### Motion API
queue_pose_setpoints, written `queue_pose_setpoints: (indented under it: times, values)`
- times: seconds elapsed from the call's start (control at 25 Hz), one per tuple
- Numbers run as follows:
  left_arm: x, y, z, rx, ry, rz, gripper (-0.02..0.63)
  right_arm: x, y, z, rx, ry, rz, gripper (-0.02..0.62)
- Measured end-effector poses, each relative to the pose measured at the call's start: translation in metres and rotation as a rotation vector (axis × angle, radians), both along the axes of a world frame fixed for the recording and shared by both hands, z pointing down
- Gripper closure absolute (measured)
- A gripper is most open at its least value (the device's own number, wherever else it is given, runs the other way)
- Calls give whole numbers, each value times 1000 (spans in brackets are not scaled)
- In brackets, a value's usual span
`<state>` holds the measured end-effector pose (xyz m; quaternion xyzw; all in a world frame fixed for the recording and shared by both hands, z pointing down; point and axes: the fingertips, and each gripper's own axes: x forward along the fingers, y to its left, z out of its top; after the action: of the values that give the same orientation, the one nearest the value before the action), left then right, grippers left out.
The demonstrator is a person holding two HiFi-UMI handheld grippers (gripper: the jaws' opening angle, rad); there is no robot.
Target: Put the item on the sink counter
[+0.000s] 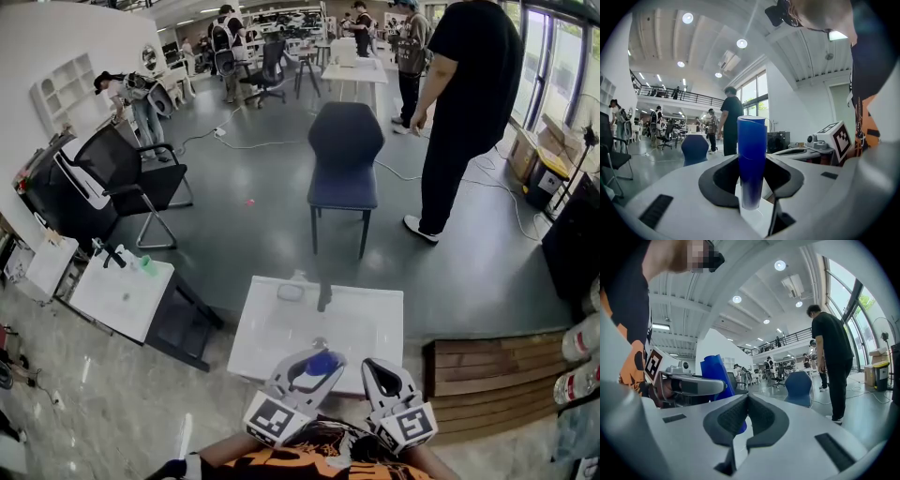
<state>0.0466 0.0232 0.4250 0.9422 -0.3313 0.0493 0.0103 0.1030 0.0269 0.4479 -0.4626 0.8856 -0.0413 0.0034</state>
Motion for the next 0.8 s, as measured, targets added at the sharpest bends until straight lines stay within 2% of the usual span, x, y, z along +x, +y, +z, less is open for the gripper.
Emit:
queue_pose_setpoints:
  times: [0.48,0.8]
  values:
    - [-3,-34,6,-22,4,8,440,-7,-34,6,-5,19,-4,581]
    - [-16,-67,-6,-5,4,-9,440,-23,-68,-4,7,37,-34,581]
